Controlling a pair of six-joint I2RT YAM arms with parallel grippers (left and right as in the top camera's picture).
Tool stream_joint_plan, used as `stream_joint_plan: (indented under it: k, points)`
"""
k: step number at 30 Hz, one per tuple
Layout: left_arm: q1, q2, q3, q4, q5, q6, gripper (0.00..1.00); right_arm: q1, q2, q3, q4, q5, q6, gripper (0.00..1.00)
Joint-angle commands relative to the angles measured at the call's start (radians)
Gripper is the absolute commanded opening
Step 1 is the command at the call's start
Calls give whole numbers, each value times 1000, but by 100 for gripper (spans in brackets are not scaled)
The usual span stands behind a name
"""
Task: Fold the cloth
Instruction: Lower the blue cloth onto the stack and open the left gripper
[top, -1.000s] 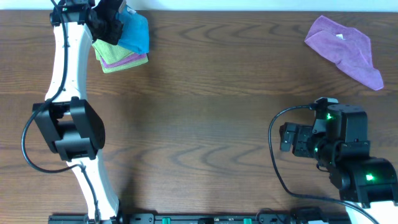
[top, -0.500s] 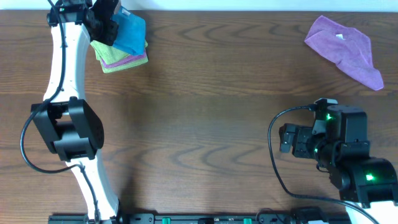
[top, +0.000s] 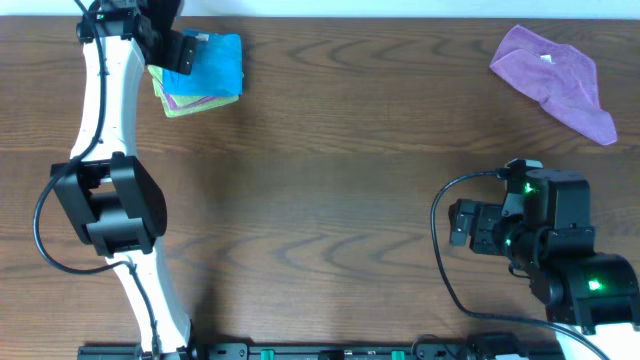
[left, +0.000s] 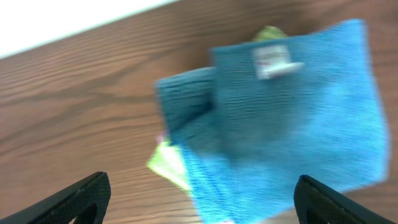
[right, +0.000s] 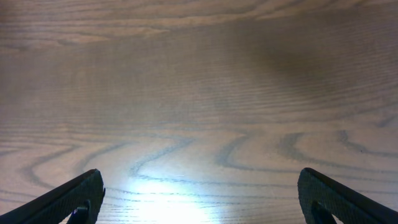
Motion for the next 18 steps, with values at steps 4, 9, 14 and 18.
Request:
stream_joint_plan:
  k: [4, 9, 14, 18]
  points:
    - [8, 16, 17, 23, -150, -162, 95, -2, -4, -6, -3, -5, 14, 99]
    - [-1, -18, 18, 16, -37, -184, 89, -2, -4, -6, -3, -4, 13, 99]
    - [-20, -89, 18, -10, 14, -290, 6, -2, -4, -6, -4, -4, 13, 99]
    - [-34, -108, 17, -59, 18, -424, 6, -2, -4, -6, -5, -4, 13, 99]
